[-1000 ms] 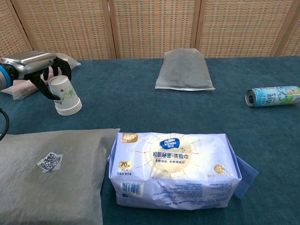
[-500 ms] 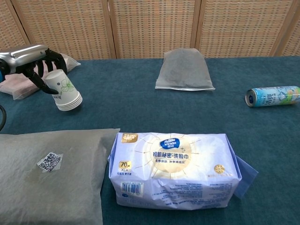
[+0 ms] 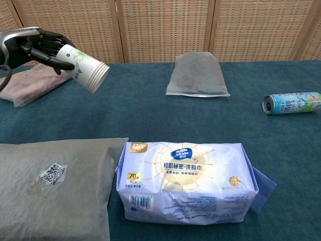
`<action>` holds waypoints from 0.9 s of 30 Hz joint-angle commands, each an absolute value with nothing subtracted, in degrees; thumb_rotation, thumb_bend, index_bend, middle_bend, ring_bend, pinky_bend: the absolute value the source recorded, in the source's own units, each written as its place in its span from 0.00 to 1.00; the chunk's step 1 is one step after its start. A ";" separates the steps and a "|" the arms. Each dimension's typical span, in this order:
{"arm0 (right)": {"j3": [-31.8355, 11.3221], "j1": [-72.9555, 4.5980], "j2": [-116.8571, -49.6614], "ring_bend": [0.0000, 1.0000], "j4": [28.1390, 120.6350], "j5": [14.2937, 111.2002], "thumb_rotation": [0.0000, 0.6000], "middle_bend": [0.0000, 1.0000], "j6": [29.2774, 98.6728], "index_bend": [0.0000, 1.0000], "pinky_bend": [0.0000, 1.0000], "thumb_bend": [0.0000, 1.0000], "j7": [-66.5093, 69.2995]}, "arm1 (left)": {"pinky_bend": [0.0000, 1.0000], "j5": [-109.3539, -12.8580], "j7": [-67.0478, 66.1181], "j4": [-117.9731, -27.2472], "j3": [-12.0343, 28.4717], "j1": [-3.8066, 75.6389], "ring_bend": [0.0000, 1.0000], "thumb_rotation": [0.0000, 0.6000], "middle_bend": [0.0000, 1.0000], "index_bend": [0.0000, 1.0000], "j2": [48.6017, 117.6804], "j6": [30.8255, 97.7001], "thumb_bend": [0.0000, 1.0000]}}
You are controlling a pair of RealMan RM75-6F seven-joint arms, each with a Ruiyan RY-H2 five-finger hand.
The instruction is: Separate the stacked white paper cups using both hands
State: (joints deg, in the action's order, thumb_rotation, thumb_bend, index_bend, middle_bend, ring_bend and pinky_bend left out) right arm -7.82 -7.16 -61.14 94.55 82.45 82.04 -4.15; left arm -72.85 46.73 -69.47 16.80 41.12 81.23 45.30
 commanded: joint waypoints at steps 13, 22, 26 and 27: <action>-12.13 -20.96 -62.94 0.15 76.51 97.07 1.00 0.26 81.73 0.37 0.07 0.07 12.81 | 0.50 -79.91 82.03 -74.39 23.13 49.45 0.44 1.00 0.46 0.47 81.49 30.62 0.20; -13.41 -28.42 -62.09 0.19 75.51 101.29 1.00 0.30 79.84 0.42 0.11 0.17 15.62 | 0.50 -85.78 91.38 -74.56 22.01 53.01 0.44 1.00 0.46 0.47 82.99 32.85 0.20; -13.67 -30.97 -62.12 0.21 76.20 101.78 1.00 0.32 78.42 0.44 0.14 0.21 15.74 | 0.50 -86.85 92.87 -72.87 20.84 55.17 0.44 1.00 0.46 0.47 84.83 33.11 0.20; -13.75 -31.49 -62.29 0.21 76.34 101.83 1.00 0.33 78.21 0.44 0.14 0.22 15.83 | 0.50 -86.93 93.14 -72.47 20.65 55.61 0.44 1.00 0.46 0.47 85.30 33.13 0.20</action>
State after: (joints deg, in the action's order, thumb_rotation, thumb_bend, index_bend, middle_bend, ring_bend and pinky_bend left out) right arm -13.55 -30.76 -62.17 76.00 101.60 78.72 15.66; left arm -86.65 92.69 -72.99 21.05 55.03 84.72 33.00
